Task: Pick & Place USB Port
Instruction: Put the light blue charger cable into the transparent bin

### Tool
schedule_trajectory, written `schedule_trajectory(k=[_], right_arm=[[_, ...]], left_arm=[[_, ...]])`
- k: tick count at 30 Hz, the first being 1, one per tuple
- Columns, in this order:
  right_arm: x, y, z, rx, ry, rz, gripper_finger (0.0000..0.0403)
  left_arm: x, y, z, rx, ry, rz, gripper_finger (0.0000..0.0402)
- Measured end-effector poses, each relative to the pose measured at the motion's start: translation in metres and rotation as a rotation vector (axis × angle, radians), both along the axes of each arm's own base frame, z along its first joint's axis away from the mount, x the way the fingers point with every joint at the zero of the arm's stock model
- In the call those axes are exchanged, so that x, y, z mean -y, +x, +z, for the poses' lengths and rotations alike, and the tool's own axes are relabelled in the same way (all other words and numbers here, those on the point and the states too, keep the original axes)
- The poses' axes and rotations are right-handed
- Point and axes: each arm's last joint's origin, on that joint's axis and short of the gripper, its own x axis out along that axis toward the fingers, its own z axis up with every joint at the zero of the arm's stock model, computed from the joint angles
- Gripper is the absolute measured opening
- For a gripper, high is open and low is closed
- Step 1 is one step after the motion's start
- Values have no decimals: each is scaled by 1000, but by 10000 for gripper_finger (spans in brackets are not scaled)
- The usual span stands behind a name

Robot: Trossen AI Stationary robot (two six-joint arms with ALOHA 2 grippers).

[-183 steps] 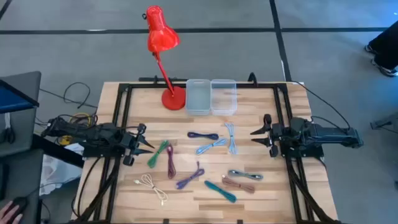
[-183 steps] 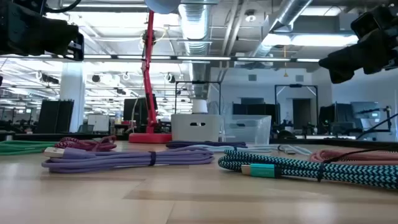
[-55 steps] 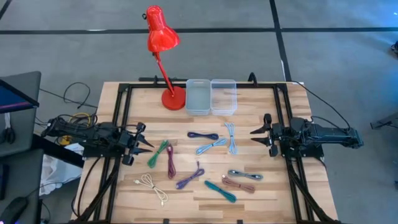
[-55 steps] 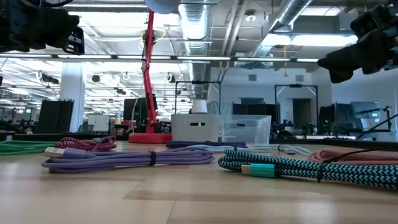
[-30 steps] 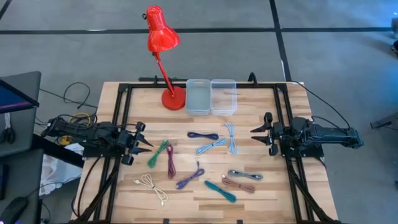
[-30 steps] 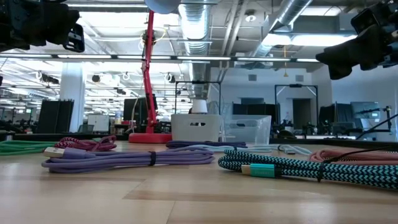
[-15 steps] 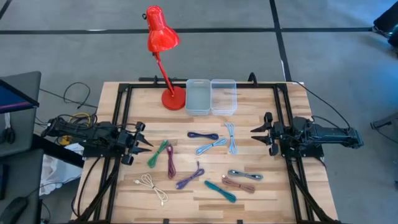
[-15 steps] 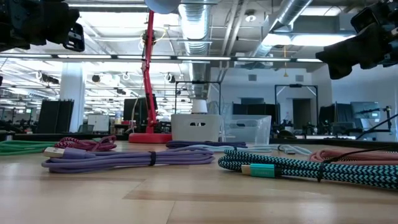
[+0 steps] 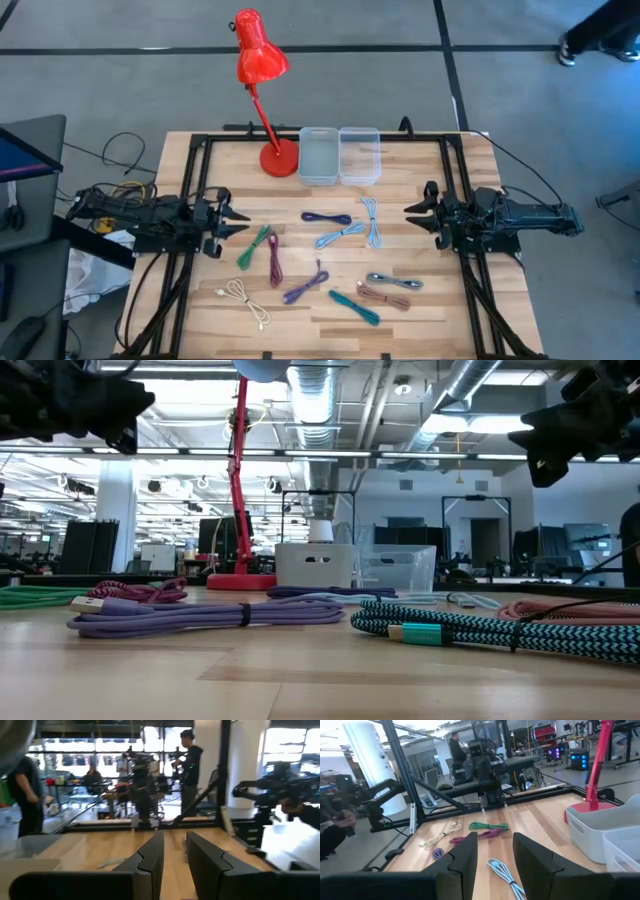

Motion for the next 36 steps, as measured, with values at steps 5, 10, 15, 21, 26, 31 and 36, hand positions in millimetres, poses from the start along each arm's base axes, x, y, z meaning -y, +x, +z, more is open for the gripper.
schedule_trajectory(k=[5, 10, 15, 21, 26, 31, 36], right_arm=[[0, 0, 2, 16, 1, 5, 118], [0, 0, 5, 41, -6, 5, 118], [0, -4, 18, 71, -40, 3, 118], [2, -12, 36, 56, -74, -62, 118], [5, -19, 44, -49, -56, -192, 118], [6, -19, 54, -83, -9, -216, 118], [9, -13, 43, -244, 23, -316, 112]], left_arm=[[0, 4, -3, -36, 4, 38, 77], [0, 7, 0, -8, -4, 43, 76], [0, 8, 3, 18, -12, 49, 76], [-2, 10, 9, 15, -44, 136, 76], [-2, 15, 24, 16, -42, 180, 76], [-1, 23, 31, -20, 14, 198, 76], [-3, 30, 24, -86, 39, 220, 76]])
